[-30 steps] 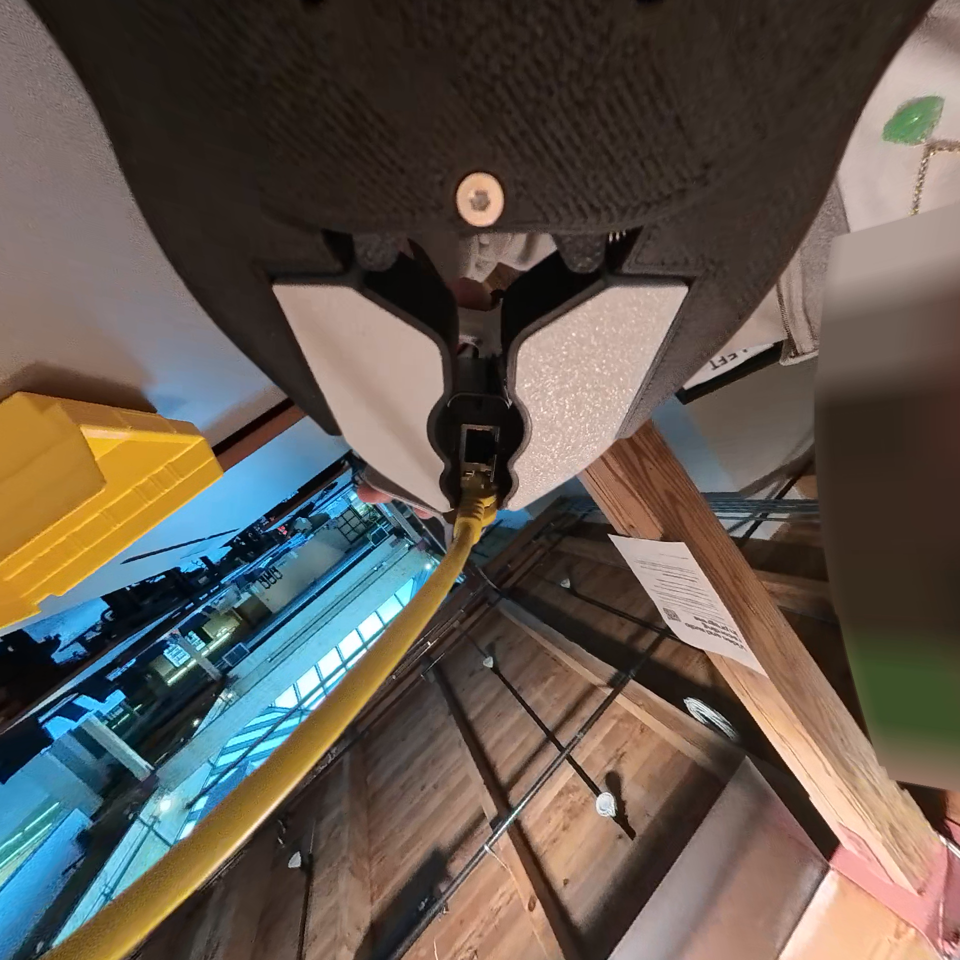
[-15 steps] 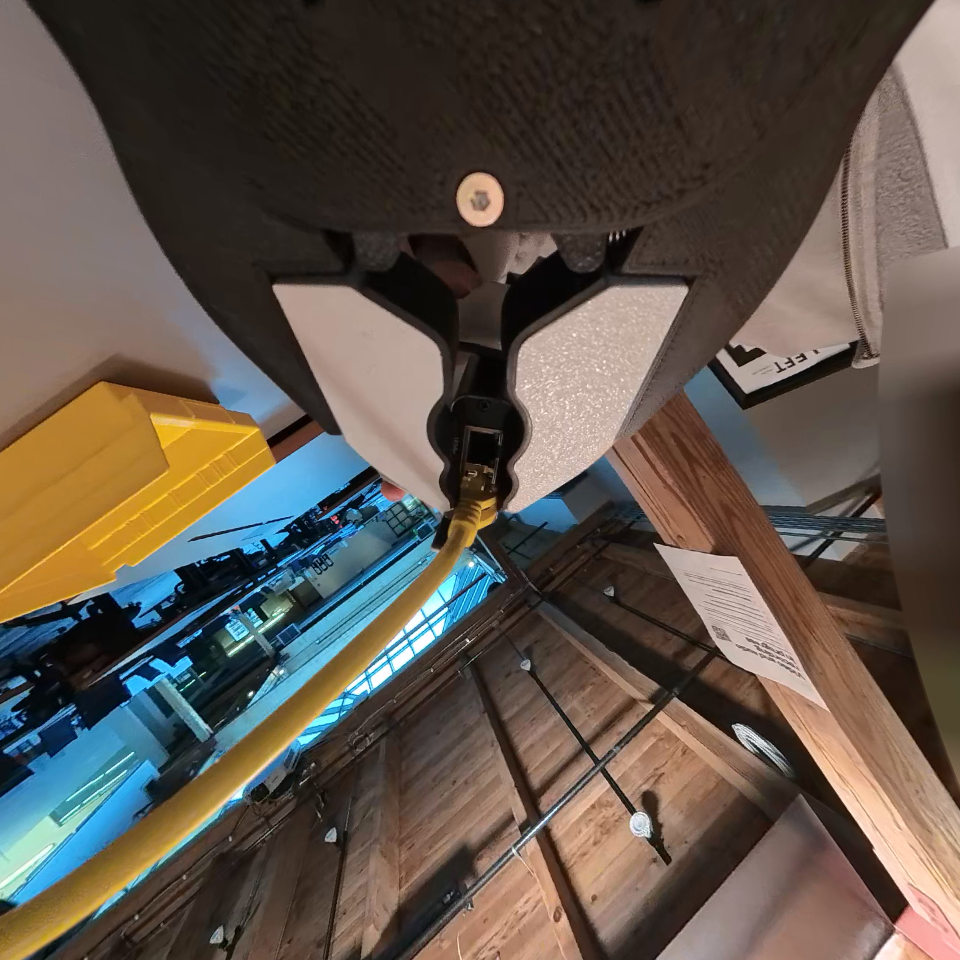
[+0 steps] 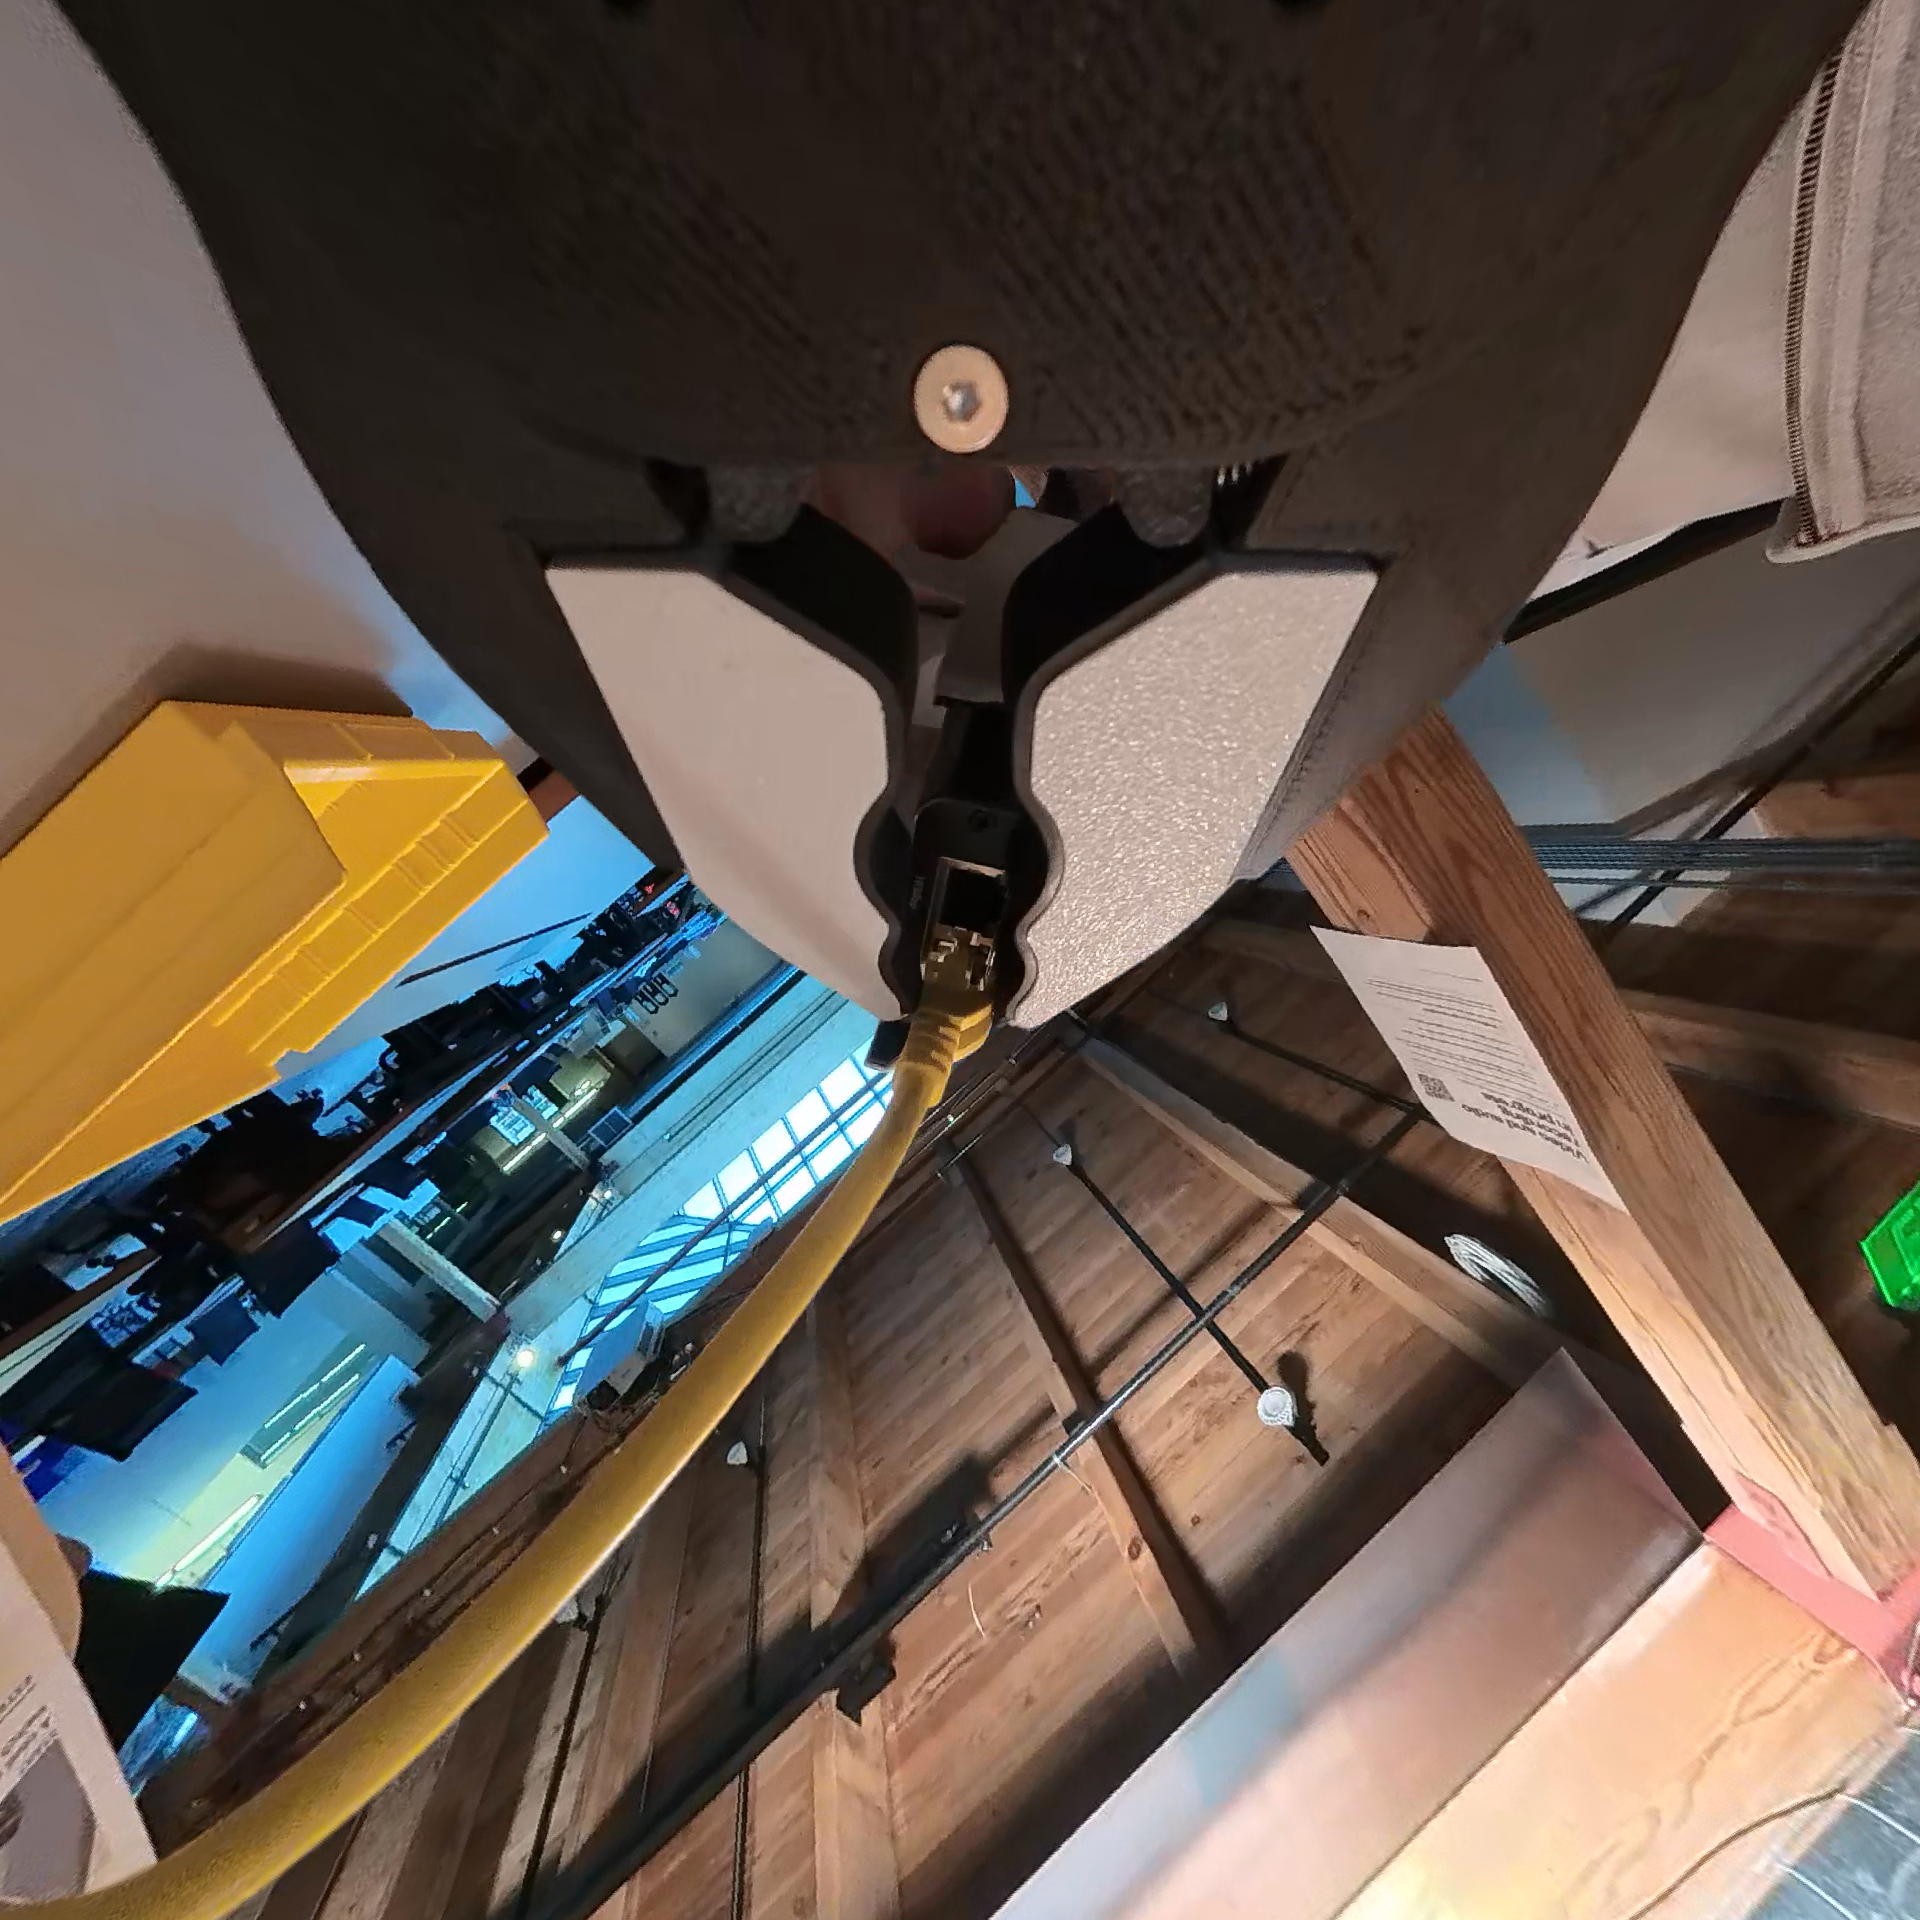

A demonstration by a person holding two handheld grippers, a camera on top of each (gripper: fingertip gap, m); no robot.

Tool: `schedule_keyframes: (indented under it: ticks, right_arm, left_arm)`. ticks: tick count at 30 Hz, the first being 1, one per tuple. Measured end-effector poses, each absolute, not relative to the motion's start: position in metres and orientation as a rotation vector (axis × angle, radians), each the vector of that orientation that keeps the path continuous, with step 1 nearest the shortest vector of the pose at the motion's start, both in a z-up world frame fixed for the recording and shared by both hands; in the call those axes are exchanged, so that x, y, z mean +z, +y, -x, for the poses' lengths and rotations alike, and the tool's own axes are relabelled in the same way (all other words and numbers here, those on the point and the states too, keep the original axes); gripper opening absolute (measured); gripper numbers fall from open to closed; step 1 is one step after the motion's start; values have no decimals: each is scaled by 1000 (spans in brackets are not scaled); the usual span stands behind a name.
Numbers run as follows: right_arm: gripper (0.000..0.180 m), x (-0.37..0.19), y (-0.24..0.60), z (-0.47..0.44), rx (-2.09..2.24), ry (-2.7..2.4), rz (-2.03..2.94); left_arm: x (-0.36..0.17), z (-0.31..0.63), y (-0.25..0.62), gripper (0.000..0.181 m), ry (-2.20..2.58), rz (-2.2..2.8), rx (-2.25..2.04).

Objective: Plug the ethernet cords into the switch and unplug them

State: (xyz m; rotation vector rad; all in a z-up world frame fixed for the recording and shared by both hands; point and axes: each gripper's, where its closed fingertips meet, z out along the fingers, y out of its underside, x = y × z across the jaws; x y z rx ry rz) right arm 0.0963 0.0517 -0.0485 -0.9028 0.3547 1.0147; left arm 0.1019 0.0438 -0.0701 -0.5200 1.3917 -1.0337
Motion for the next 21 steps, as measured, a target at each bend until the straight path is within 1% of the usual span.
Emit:
schedule_keyframes:
  ticks: [4,14,21]
  right_arm:
    - [15,-47,49,-98,1039,332,909]
    - [15,-47,48,-100,932,301,1016]
    - [16,-47,49,-96,928,302,1026]
  left_arm:
    - [-72,-105,44,79,1402,546,-965]
    - [-73,-106,41,78,1480,586,-1169]
    - [-68,-103,43,78,1479,537,-1132]
